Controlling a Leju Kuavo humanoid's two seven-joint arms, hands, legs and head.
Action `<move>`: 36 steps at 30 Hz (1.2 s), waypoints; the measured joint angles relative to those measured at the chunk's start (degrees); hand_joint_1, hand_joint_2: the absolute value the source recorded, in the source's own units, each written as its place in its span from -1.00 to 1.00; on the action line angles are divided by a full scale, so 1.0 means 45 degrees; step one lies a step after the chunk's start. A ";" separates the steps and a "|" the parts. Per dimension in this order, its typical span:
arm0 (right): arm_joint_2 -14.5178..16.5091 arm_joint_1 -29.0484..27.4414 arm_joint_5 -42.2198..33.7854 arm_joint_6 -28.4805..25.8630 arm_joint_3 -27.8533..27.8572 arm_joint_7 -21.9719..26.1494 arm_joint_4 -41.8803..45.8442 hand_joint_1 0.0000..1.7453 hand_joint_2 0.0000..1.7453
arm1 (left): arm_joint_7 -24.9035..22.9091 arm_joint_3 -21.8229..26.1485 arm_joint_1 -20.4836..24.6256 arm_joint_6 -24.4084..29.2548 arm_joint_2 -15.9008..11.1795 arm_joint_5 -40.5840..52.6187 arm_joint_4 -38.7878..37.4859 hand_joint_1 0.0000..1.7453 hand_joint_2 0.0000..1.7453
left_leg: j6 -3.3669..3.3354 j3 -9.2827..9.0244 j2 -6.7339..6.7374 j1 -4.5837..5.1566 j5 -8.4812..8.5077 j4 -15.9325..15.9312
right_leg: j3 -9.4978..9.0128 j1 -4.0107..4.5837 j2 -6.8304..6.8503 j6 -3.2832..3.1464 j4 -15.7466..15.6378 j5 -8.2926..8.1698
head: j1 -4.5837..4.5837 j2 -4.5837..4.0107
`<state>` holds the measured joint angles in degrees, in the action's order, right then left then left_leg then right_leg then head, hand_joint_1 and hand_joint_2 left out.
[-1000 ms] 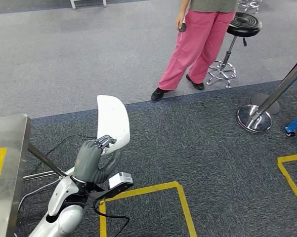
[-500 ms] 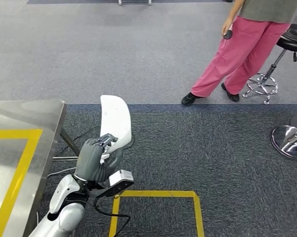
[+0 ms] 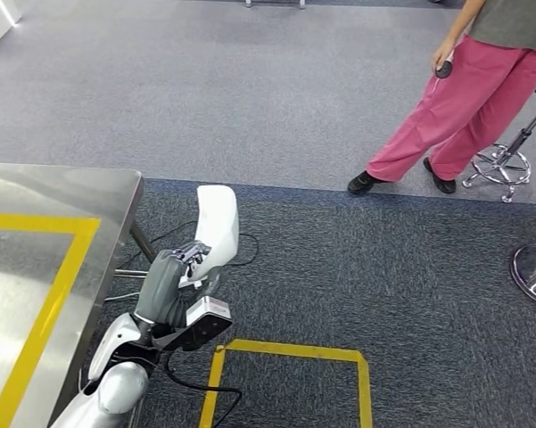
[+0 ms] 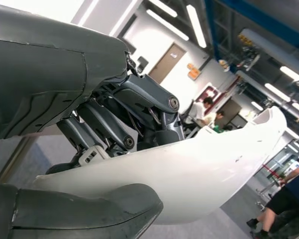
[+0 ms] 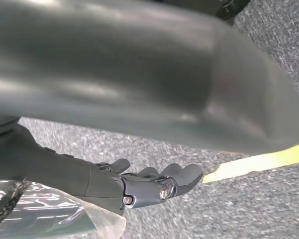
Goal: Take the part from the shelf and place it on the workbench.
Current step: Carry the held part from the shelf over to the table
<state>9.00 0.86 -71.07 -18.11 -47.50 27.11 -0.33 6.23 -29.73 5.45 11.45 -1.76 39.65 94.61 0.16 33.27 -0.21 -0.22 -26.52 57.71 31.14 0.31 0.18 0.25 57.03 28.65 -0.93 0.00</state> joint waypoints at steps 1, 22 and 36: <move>-0.0002 0.0000 -0.0001 0.0002 0.0000 -0.0015 0.0000 -1.00 -1.00 | -0.0001 0.0027 -0.0006 -0.0045 0.0010 -0.0103 0.0007 1.00 1.00 | 0.0000 0.0010 -0.0004 0.0005 0.0009 0.0003 | 0.0005 -0.0002 0.0010 -0.0020 -0.0001 0.0004 | 0.0002 0.0000; -0.0004 0.0003 0.0055 0.0025 -0.0005 -0.0138 0.0000 -1.00 -1.00 | -0.0049 0.0304 -0.0040 -0.0272 0.0066 -0.0691 0.0006 1.00 1.00 | -0.0159 0.0009 -0.0005 0.0088 0.0005 0.0035 | -0.0025 -0.0079 0.0013 0.0217 -0.0112 -0.0095 | -0.0007 0.0000; -0.0016 0.0000 0.0095 0.0028 -0.0049 -0.0149 0.0000 -1.00 -1.00 | -0.0049 0.0435 -0.0080 -0.0200 0.0115 -0.0716 0.0016 1.00 1.00 | -0.0553 -0.0236 0.0010 0.0011 0.0074 -0.0340 | 0.1692 -0.0152 -0.0028 0.0540 0.3108 0.1413 | 0.0083 0.0000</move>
<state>8.93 0.86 -70.64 -17.99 -47.71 26.44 -0.33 6.01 -27.77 5.09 10.55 -1.24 36.43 94.68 -2.33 32.21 -0.16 -0.17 -26.18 56.18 38.76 -0.38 0.06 2.68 71.02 35.00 -0.56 0.00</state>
